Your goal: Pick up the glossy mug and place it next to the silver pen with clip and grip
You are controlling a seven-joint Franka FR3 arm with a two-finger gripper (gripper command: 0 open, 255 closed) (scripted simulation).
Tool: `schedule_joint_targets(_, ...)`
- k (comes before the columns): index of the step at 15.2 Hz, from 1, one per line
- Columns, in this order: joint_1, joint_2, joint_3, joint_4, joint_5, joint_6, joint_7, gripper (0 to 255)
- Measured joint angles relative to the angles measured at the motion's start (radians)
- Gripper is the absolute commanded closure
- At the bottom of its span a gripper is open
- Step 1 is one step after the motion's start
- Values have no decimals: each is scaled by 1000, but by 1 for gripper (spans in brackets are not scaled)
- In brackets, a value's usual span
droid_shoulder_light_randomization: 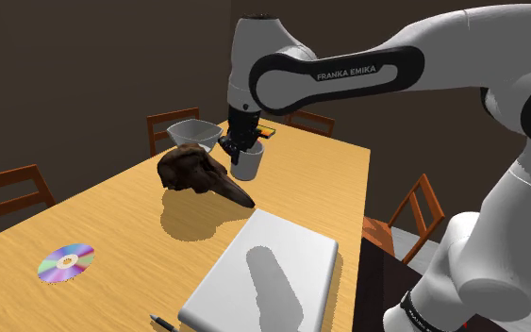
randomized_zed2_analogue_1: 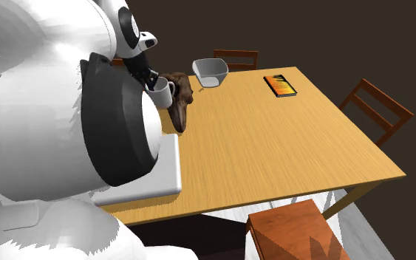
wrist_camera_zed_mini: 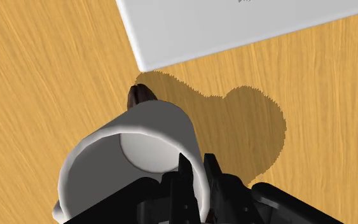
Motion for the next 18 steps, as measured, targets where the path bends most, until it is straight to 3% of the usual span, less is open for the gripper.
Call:
schedule_joint_targets(10, 126, 118, 108, 152, -56, -72, 240, 255)
schedule_joint_targets(18, 247, 287, 166, 376, -125, -164, 407, 255)
